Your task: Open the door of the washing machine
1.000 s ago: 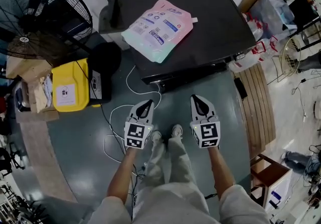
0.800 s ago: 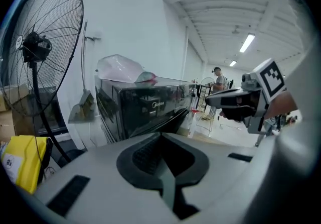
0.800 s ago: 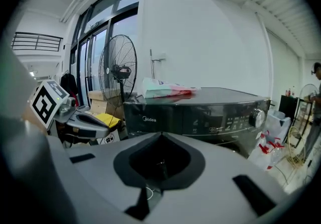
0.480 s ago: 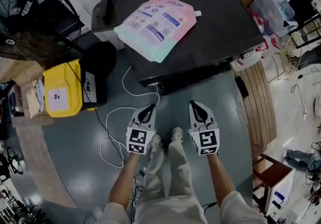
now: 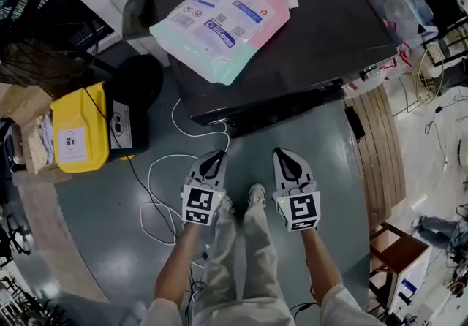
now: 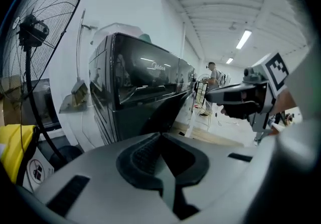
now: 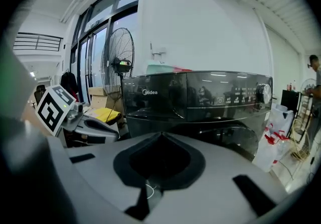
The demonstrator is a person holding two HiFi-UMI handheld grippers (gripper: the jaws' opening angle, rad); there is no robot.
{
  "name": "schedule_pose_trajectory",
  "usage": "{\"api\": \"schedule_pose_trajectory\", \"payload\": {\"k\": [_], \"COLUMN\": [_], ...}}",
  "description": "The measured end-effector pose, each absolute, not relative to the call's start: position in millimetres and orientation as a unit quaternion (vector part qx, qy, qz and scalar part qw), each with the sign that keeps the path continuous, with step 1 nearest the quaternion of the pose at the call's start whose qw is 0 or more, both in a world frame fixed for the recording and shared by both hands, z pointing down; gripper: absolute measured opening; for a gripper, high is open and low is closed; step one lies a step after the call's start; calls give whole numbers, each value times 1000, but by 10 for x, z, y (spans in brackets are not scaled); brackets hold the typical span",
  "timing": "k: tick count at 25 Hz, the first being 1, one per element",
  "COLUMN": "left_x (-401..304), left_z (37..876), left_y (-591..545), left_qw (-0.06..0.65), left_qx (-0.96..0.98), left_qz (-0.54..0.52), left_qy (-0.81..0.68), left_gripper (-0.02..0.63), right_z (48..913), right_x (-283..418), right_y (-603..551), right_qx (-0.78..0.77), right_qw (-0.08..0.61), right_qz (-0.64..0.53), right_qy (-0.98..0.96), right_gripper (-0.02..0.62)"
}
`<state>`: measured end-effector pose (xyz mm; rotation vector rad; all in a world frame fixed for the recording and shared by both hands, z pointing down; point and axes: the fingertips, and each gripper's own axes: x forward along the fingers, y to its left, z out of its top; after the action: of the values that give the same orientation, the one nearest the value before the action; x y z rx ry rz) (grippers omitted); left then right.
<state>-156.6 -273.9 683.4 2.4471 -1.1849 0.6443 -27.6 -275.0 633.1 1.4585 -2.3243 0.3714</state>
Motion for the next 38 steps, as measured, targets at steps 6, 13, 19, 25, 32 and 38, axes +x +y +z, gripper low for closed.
{"api": "schedule_pose_trajectory", "payload": {"k": [6,13,19,25,32,38], "left_x": [-1497,-1402,-1241,-1042,-893,-801], "left_z": [7137,7436,7625,7822,7950,8022], "left_y": [-2777,-2800,-2874,-2951,-3099,-3226], "left_qw": [174,157,132,110,99,99], "left_qx": [864,873,890,902,906,905], "left_qz": [225,231,243,261,267,262], "left_qy": [-415,-400,-362,-327,-314,-319], "left_gripper": [8,9,113,224,230,226], "right_z": [6596,6863,7079,7189,7212,7305], "right_x": [-275,-259,-224,-197,-167,-126], "right_y": [-2707,-2681,-2619,-2606,-2641,-2626], "right_qx": [510,508,505,500,499,497], "right_qw": [188,193,201,205,201,207], "right_qz": [128,133,139,141,136,143], "right_qy": [-830,-829,-828,-829,-832,-830], "right_gripper": [-2,-2,-2,-2,-2,-2]}}
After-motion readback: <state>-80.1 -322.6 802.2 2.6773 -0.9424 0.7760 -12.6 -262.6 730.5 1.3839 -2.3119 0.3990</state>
